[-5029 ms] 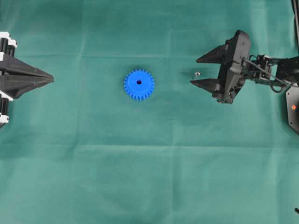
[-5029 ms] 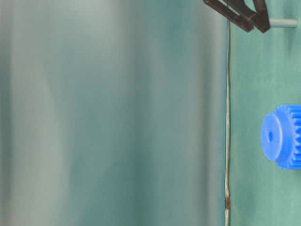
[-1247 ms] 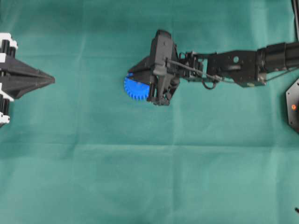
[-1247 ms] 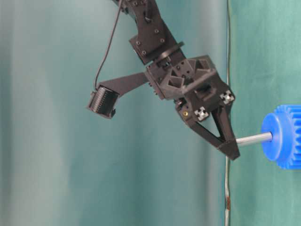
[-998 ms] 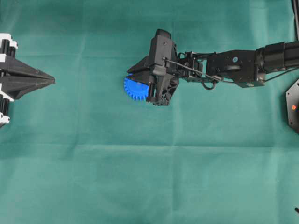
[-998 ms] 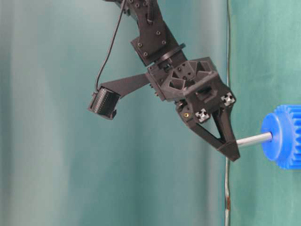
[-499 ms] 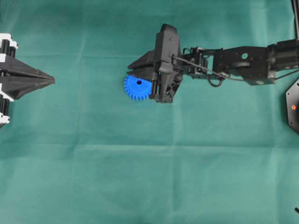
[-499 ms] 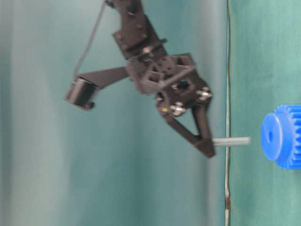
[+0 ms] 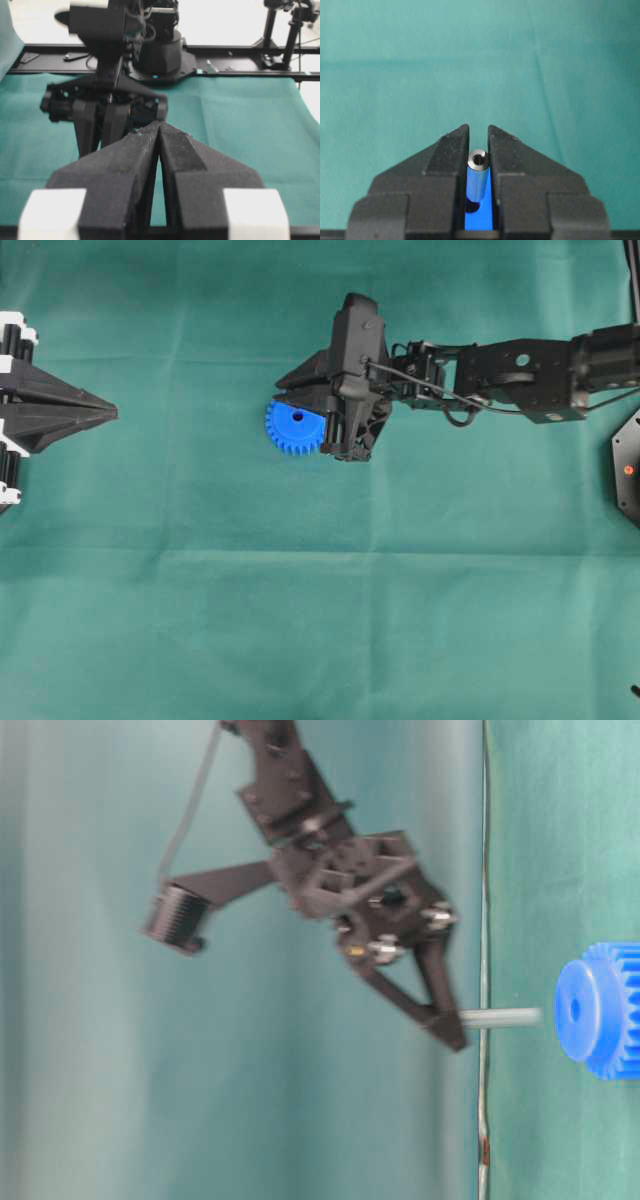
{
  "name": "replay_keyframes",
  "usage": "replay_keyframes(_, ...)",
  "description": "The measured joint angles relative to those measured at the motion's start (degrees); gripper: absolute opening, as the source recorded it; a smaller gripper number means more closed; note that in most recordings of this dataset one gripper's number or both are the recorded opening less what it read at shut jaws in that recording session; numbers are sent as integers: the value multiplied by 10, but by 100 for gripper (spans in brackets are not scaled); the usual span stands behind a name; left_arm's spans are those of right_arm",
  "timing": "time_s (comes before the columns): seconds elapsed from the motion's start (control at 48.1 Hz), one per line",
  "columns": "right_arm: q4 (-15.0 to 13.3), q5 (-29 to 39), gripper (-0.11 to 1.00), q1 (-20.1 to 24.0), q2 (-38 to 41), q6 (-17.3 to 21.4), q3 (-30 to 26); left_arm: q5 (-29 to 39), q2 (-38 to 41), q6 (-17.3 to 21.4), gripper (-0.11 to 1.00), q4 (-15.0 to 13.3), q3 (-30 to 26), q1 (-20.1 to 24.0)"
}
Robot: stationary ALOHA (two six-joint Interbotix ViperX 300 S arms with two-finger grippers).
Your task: Insert the shaft placed at a random location into the center hole of the medium gear at another random location.
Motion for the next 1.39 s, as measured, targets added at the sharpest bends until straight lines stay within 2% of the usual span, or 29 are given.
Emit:
replay_keyframes(0.52, 14, -17, 11, 1, 27, 1, -7, 1, 0, 0, 0, 0, 0, 1)
replay_keyframes(1.018, 5, -13, 11, 1, -11, 0, 2, 1, 0, 0, 0, 0, 0, 1)
replay_keyframes(1.392, 6, -28, 11, 6, -6, 0, 14, 1, 1, 0, 0, 0, 0, 1)
